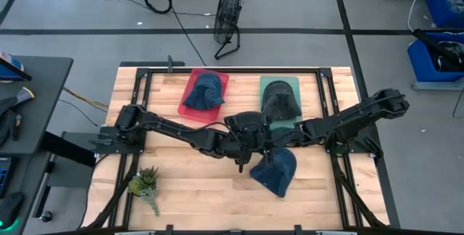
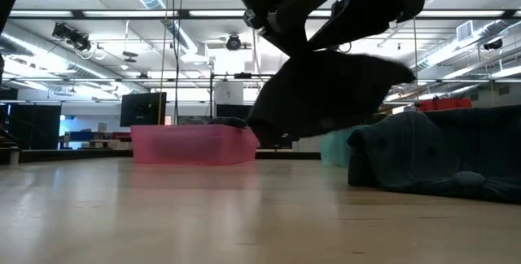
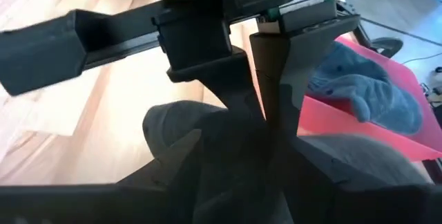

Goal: Pick & Place hat
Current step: Put the black cap into the blue bin

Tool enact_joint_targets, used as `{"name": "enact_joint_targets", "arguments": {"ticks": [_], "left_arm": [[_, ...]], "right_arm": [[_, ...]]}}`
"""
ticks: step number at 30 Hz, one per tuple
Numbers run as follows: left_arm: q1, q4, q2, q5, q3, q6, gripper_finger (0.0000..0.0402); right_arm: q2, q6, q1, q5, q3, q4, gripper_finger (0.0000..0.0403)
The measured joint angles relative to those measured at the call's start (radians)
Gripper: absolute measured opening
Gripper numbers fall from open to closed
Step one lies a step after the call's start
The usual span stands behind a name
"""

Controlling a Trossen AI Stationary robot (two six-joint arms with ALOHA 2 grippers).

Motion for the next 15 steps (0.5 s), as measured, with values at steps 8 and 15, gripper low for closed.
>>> {"name": "enact_joint_targets", "arguments": {"ticks": [8,15], "left_arm": [[-0.007,-0.007,-0.003,0.035,0.006,-0.004,0.0024],[-0.010,-0.020,-0.003,0.034,0.005,0.000,0.0008]], "right_arm": [[0.002,0.096,-0.003,0.020,-0.004,-0.040,0.0123],[0.000,0.097,-0.002,0.018,-0.003,-0.084,0.0140]]}}
